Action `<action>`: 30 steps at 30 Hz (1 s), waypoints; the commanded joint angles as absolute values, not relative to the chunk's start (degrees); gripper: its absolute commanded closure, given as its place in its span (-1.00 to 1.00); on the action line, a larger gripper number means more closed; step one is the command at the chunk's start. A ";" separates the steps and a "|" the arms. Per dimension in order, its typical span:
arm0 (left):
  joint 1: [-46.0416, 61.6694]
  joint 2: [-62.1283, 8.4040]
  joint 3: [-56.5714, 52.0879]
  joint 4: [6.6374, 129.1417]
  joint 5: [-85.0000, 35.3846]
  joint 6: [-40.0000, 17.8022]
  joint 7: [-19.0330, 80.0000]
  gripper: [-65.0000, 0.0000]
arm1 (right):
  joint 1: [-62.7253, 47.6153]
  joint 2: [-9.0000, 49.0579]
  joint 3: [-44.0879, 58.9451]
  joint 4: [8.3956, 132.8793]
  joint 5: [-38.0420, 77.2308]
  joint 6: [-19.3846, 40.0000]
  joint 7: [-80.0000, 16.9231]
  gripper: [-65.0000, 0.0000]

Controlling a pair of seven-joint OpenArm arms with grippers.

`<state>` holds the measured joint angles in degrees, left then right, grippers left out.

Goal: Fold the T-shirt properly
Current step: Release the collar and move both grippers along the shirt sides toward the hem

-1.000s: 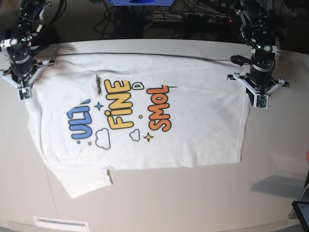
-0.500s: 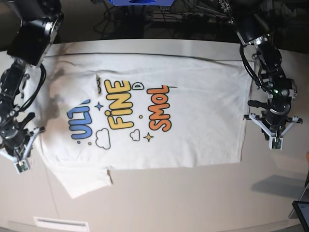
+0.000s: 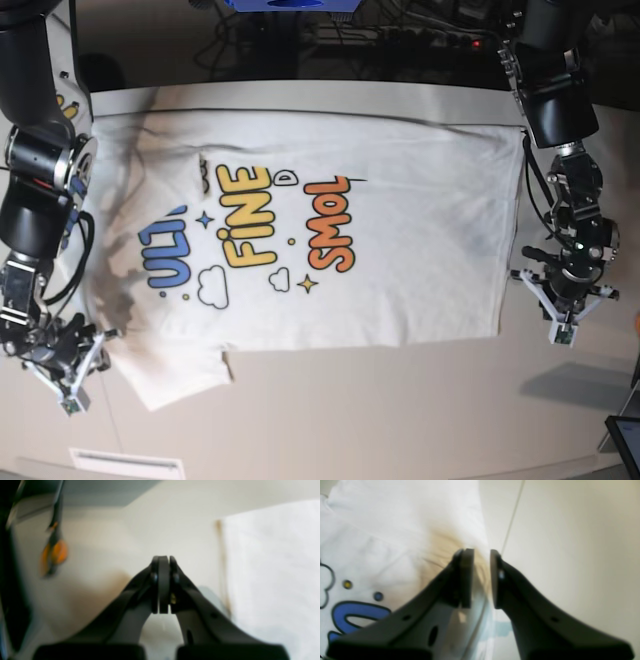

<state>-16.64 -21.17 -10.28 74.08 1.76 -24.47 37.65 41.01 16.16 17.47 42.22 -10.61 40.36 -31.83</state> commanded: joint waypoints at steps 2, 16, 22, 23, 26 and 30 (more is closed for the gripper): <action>-18.15 -22.37 -10.51 73.01 2.68 -23.78 36.62 1.00 | 44.53 17.10 17.80 39.60 -10.15 40.00 -28.00 0.14; -17.71 -22.90 -10.59 70.46 2.07 -23.78 33.63 1.00 | 50.68 25.71 25.01 19.47 2.42 40.00 -26.77 -0.73; -17.71 -22.29 -10.59 71.16 2.07 -23.78 33.63 1.00 | 49.54 25.36 25.10 17.01 2.33 40.00 -26.68 -0.73; -17.63 -22.29 -10.59 71.25 2.07 -23.78 33.63 1.00 | 49.10 24.75 25.10 17.01 2.33 40.00 -26.68 -0.73; -17.63 -22.29 -10.59 71.25 2.07 -23.78 33.71 1.00 | 48.04 24.22 25.01 16.92 2.24 40.00 -25.10 -0.73; -16.66 -22.81 -10.68 71.25 2.07 -23.78 33.63 1.00 | 46.02 24.22 24.66 16.92 2.15 37.49 -22.90 -0.73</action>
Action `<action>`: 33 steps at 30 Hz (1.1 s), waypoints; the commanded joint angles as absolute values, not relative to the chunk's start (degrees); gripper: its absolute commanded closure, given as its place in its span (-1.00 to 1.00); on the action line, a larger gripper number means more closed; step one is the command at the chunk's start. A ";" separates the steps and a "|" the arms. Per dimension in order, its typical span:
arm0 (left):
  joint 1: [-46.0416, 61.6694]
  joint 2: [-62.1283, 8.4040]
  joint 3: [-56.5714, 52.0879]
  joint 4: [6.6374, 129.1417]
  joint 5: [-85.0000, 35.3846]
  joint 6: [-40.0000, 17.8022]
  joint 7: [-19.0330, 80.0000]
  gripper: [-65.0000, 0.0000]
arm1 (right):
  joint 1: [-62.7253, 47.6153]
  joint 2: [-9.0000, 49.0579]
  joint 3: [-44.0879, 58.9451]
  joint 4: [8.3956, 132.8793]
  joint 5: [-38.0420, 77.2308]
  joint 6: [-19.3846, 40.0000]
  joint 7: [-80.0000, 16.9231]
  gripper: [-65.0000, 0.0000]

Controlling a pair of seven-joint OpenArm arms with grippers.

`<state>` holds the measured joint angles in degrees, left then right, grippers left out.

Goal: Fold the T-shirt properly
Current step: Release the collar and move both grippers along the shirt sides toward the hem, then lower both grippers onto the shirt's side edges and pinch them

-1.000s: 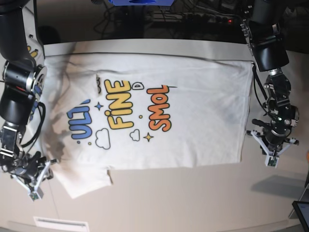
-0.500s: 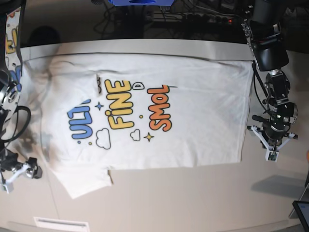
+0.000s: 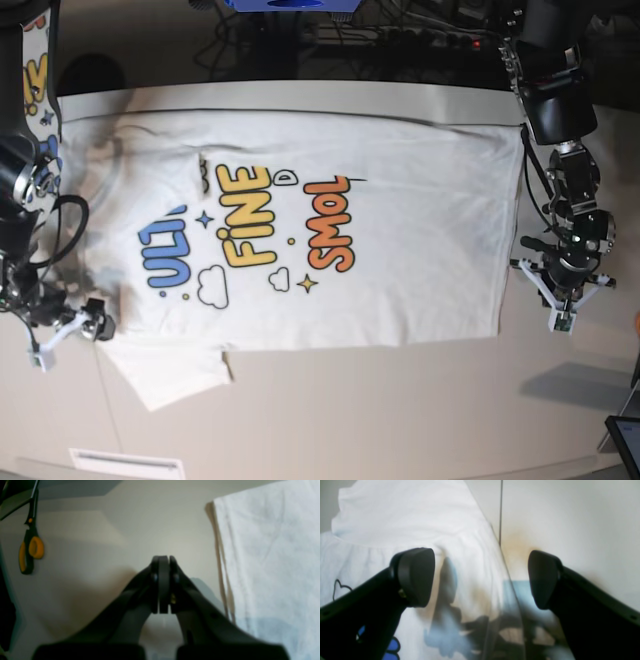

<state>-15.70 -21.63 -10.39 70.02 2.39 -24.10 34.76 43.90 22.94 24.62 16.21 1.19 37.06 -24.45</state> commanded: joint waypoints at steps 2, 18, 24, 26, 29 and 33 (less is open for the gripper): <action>-16.40 -22.81 -10.86 71.34 2.07 -23.78 33.63 1.00 | 45.67 24.04 24.66 16.92 2.15 37.41 -22.73 -0.73; -14.73 -22.64 -15.08 71.25 2.07 -23.78 33.71 1.00 | 45.32 21.14 20.26 17.27 2.24 37.23 -22.64 -0.71; -14.73 -22.81 -15.08 70.81 2.07 -23.78 33.71 1.00 | 45.32 21.14 20.26 17.27 2.24 36.97 -22.55 -0.11; -14.90 -22.81 -15.08 70.81 2.07 -23.78 33.80 1.00 | 45.32 21.14 20.26 17.27 2.24 36.97 -22.55 0.11; -15.34 -22.64 -15.08 70.81 2.07 -23.78 33.98 1.00 | 45.32 21.14 20.26 17.27 2.24 37.05 -22.55 0.49; -15.87 -22.46 -15.16 70.73 2.07 -23.78 34.07 0.85 | 45.23 21.05 20.26 17.27 2.24 37.14 -22.55 0.98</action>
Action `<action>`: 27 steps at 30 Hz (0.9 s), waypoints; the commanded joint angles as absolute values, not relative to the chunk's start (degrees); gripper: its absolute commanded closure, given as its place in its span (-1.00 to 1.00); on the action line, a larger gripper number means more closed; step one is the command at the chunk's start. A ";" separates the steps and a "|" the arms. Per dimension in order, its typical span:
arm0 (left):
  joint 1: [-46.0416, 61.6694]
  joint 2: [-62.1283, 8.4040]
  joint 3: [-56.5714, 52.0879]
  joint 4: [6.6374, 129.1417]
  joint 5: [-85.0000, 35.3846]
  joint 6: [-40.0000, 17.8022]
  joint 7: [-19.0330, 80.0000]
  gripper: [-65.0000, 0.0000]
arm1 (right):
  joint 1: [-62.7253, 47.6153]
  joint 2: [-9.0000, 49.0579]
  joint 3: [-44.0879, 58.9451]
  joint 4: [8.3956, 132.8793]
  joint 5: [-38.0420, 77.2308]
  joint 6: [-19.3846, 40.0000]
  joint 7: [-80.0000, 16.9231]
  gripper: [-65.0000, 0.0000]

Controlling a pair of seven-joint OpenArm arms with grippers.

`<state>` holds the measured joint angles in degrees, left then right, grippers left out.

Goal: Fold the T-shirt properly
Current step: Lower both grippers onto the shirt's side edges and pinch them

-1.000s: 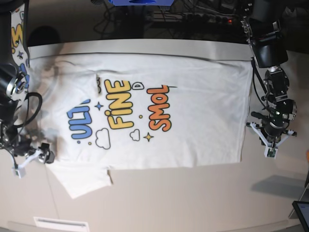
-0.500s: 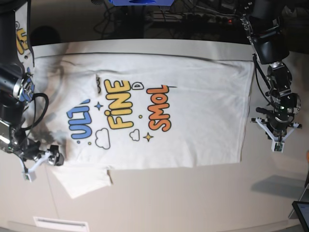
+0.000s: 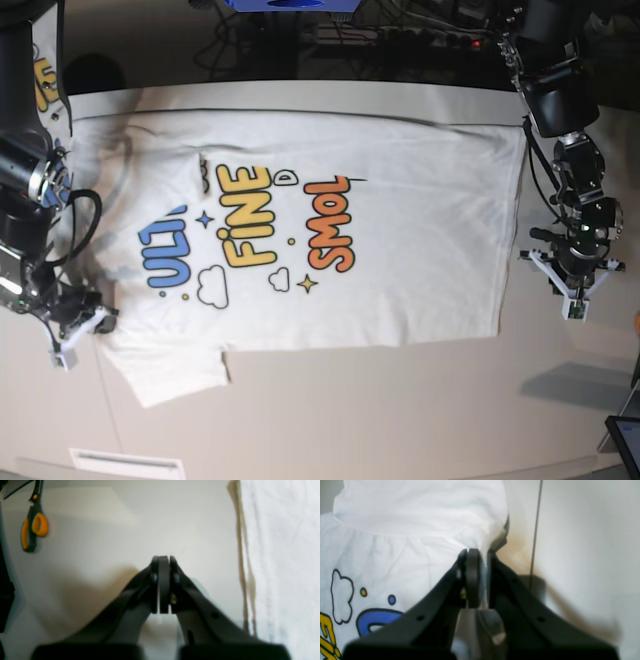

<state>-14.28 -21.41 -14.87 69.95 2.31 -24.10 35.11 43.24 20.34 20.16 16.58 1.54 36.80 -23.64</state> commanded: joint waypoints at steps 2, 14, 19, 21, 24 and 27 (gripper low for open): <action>-17.63 -22.37 -15.16 68.88 2.07 -23.78 34.77 0.49 | 45.23 21.05 20.26 17.27 2.24 37.14 -22.55 0.98; -33.36 -22.90 -14.73 46.11 -10.42 -23.78 36.00 -0.15 | 45.23 21.05 20.18 17.27 2.07 37.23 -22.55 0.99; -37.49 -23.25 -14.64 37.76 -14.73 -23.87 35.91 -0.35 | 45.23 21.14 20.09 17.27 2.07 37.23 -22.64 0.99; -37.85 -23.16 -14.64 36.88 -16.22 -23.87 35.91 -0.40 | 45.23 21.14 20.09 17.27 2.07 37.23 -22.64 0.99; -37.85 -22.46 -14.64 36.62 -18.86 -23.87 35.91 -0.40 | 45.23 21.14 20.09 17.27 2.07 37.32 -22.64 0.99; -37.85 -22.20 -14.64 36.53 -19.47 -23.87 35.91 -0.40 | 45.23 21.14 20.09 17.27 2.07 37.32 -22.64 0.99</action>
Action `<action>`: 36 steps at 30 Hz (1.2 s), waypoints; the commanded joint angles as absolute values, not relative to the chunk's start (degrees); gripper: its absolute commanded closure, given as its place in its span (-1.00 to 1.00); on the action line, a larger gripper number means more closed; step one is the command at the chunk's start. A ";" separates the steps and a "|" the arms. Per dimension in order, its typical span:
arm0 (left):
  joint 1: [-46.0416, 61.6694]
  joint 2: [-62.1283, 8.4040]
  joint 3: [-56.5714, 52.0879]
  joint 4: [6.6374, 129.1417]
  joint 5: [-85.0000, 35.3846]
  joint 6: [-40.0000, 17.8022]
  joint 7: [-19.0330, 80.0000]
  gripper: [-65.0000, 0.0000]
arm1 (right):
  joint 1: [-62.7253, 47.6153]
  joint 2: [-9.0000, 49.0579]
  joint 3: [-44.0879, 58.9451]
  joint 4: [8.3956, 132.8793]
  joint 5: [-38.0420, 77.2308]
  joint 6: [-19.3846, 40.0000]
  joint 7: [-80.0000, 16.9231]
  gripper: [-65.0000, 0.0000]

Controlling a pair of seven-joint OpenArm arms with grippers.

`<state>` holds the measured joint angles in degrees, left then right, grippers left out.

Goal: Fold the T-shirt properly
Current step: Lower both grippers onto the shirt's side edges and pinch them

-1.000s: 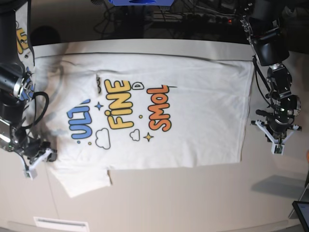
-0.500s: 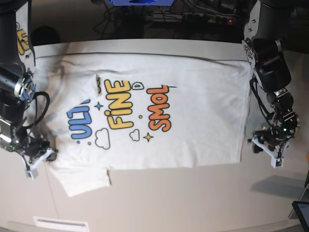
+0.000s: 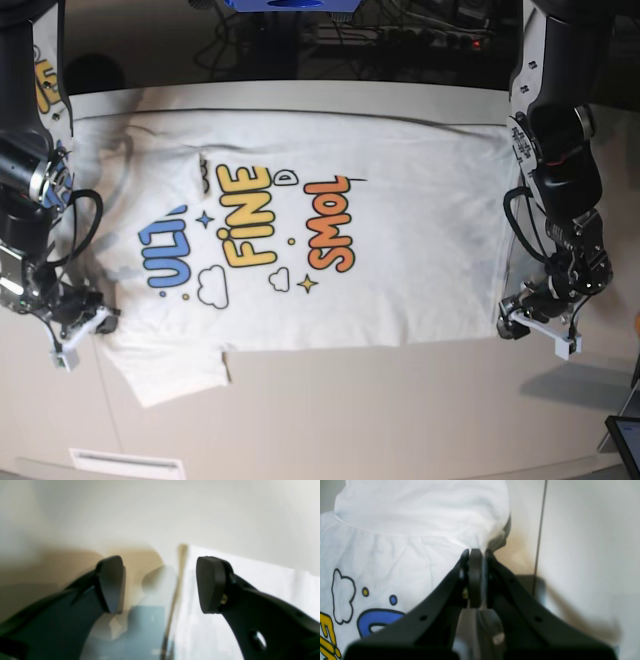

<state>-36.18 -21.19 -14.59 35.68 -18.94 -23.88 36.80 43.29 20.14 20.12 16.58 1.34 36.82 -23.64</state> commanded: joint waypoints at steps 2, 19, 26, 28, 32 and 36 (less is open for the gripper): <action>-38.46 -21.23 -14.64 36.44 -19.30 -23.87 35.91 -0.40 | 45.23 21.14 20.09 17.27 2.07 37.32 -22.64 0.99; -40.57 -19.56 -9.63 30.11 -19.12 -23.78 33.71 -0.39 | 45.23 21.41 20.09 17.27 2.07 37.32 -22.64 0.99; -40.40 -18.77 -9.54 30.11 -19.03 -23.78 33.71 -0.38 | 45.23 21.32 20.00 17.27 2.07 37.32 -22.64 0.99; -40.31 -18.68 -9.54 30.11 -19.03 -23.78 33.63 -0.26 | 45.23 21.32 20.00 17.27 2.07 37.32 -22.64 0.99; -40.31 -18.77 -9.54 30.11 -19.03 -23.78 33.63 0.36 | 45.23 21.32 20.00 17.27 2.07 37.32 -22.64 0.99; -40.40 -18.95 -9.54 30.11 -19.03 -23.60 33.63 0.89 | 45.23 21.23 20.00 17.27 1.98 37.32 -22.64 0.99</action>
<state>-38.74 -18.28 -9.58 29.47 -18.68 -23.81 33.85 43.27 20.58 20.10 16.56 1.34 36.88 -23.83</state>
